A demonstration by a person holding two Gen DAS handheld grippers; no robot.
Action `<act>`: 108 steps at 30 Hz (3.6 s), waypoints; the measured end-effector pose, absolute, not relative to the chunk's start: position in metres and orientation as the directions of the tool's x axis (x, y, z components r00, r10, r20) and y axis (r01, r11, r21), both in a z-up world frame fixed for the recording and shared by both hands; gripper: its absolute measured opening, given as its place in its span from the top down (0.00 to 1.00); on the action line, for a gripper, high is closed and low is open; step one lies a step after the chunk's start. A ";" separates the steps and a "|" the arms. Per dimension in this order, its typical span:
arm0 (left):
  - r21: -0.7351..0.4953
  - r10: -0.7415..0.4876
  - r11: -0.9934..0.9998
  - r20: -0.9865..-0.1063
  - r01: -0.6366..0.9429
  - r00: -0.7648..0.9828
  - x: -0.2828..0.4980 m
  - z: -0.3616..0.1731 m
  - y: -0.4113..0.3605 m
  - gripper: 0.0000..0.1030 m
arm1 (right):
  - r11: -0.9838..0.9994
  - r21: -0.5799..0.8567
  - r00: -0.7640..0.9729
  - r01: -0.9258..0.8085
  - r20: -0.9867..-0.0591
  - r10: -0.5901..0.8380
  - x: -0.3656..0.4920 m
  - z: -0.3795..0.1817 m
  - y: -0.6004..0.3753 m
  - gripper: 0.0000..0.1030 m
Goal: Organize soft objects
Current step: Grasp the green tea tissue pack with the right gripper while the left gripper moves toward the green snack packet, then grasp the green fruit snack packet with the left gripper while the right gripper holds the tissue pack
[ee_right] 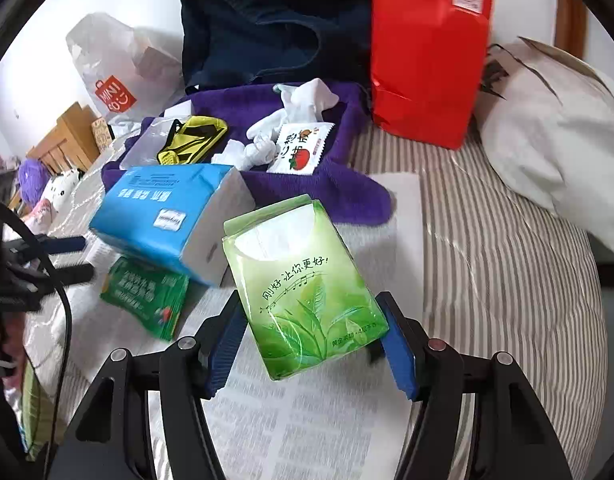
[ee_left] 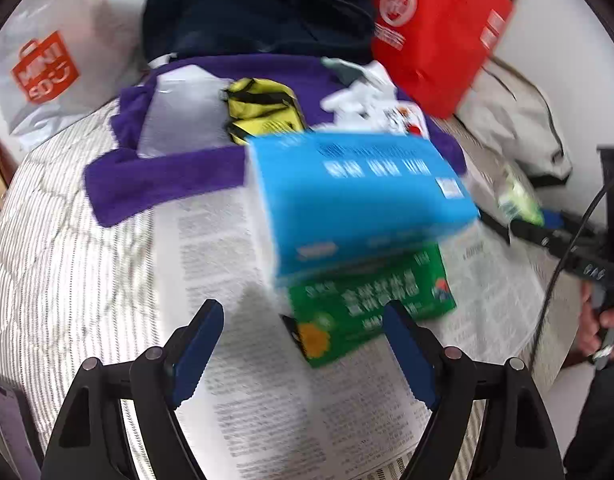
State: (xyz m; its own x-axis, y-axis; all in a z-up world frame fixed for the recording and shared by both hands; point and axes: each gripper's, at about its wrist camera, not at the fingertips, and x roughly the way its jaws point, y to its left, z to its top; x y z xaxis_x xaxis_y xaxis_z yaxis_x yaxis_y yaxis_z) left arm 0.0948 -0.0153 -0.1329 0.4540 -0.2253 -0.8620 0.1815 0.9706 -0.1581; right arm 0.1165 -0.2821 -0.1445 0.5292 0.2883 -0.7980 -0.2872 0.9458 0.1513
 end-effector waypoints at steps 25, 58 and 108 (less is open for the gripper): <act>-0.166 -0.305 0.935 -0.829 0.314 0.469 0.063 -0.146 -0.049 0.19 | 0.947 0.239 0.503 -0.214 -0.804 0.317 0.063 -0.168 -0.313 0.38; -0.054 -0.256 0.910 -0.854 0.412 0.453 0.089 -0.158 -0.112 0.19 | 0.932 0.280 0.468 -0.229 -0.808 0.358 0.066 -0.179 -0.313 0.38; -0.006 -0.180 0.945 -0.843 0.326 0.506 0.057 -0.168 -0.077 0.54 | 0.930 0.288 0.463 -0.228 -0.808 0.364 0.060 -0.176 -0.316 0.38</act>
